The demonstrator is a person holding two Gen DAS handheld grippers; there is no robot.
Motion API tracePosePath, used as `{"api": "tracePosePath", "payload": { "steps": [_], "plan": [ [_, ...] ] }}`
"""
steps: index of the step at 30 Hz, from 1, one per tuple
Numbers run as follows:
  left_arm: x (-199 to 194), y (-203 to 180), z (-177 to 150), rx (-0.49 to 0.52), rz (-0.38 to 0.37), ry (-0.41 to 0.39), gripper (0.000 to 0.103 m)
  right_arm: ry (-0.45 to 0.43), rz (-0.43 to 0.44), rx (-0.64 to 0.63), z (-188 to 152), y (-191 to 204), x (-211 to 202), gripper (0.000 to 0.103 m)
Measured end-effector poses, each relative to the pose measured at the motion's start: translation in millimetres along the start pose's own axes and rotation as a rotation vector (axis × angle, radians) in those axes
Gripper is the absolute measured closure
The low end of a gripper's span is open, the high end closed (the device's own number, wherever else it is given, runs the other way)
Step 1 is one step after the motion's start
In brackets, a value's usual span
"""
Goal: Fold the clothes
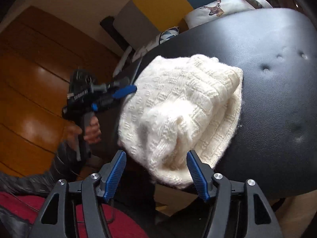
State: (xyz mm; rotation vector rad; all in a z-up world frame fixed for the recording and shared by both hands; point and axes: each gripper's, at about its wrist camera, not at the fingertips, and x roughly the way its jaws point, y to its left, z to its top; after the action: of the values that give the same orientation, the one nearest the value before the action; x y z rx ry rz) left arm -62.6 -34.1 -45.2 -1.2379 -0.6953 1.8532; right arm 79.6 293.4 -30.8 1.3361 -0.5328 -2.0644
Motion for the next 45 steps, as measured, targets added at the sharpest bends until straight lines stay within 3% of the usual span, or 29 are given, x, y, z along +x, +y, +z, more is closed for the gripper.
{"api": "tracePosePath", "payload": {
  "steps": [3,5,8,11,12,13,16,20,23,25,27,29,31,35,37,39,40,41,45],
  "plan": [
    [23.3,-8.9,17.1,0.086,0.083,0.036,0.064,0.001,0.062,-0.018,-0.4,0.7,24.5,0.040],
    [34.8,-9.7,18.2,0.149,0.133,0.040,0.064,0.014,0.171,-0.058,2.7,10.0,42.4,0.054],
    [49.0,-15.9,21.0,0.253,0.206,0.057,0.064,0.179,0.378,-0.087,0.5,25.2,71.4,0.058],
    [60.4,-9.3,20.9,0.275,0.244,0.091,0.064,0.393,0.251,-0.164,-24.8,19.8,87.2,0.063],
    [64.1,-6.2,20.4,0.272,0.246,0.103,0.064,0.425,0.202,-0.153,-32.5,9.0,87.9,0.066],
    [68.1,-3.4,19.9,0.270,0.248,0.114,0.064,0.449,0.156,-0.139,-39.5,-1.7,87.7,0.077],
    [84.6,-3.2,18.7,0.278,0.267,0.122,0.065,0.370,0.108,-0.059,-42.8,-26.8,71.7,0.092],
    [91.9,-3.3,12.8,0.266,0.306,0.067,0.065,0.293,0.116,-0.003,-43.8,-34.1,50.4,0.088],
    [92.8,-1.0,9.4,0.225,0.337,0.009,0.065,0.195,0.149,0.061,-35.4,-40.7,15.6,0.071],
    [95.7,-1.0,9.7,0.220,0.380,-0.024,0.065,0.059,0.159,0.093,-24.2,-46.8,-17.1,0.069],
    [98.6,1.6,13.2,0.194,0.385,-0.039,0.065,-0.114,0.186,0.196,-13.7,-62.7,-43.8,0.059],
    [97.1,3.2,16.8,0.162,0.367,-0.049,0.065,-0.235,0.212,0.345,-7.5,-84.4,-50.1,0.030],
    [92.2,3.5,19.8,0.131,0.339,-0.059,0.065,-0.267,0.220,0.451,0.6,-102.3,-32.9,0.027],
    [70.9,-1.0,8.8,0.154,0.275,-0.078,0.065,-0.222,0.220,0.581,7.2,-123.6,-0.5,0.028],
    [61.8,-3.7,-2.8,0.190,0.245,-0.073,0.063,-0.222,0.170,0.498,14.8,-110.2,0.2,0.032],
    [52.7,-6.4,-14.3,0.225,0.216,-0.069,0.061,-0.222,0.119,0.414,22.5,-96.9,1.0,0.053],
    [48.1,-7.7,-20.1,0.242,0.201,-0.067,0.060,-0.222,0.094,0.373,26.3,-90.2,1.4,0.077],
    [43.5,-9.0,-25.8,0.260,0.187,-0.064,0.060,-0.220,0.053,0.321,29.8,-82.4,1.8,0.086],
    [32.5,-15.4,-49.0,0.336,0.152,-0.038,0.058,-0.137,-0.524,-0.137,33.4,-23.2,6.1,0.088]
  ]
}}
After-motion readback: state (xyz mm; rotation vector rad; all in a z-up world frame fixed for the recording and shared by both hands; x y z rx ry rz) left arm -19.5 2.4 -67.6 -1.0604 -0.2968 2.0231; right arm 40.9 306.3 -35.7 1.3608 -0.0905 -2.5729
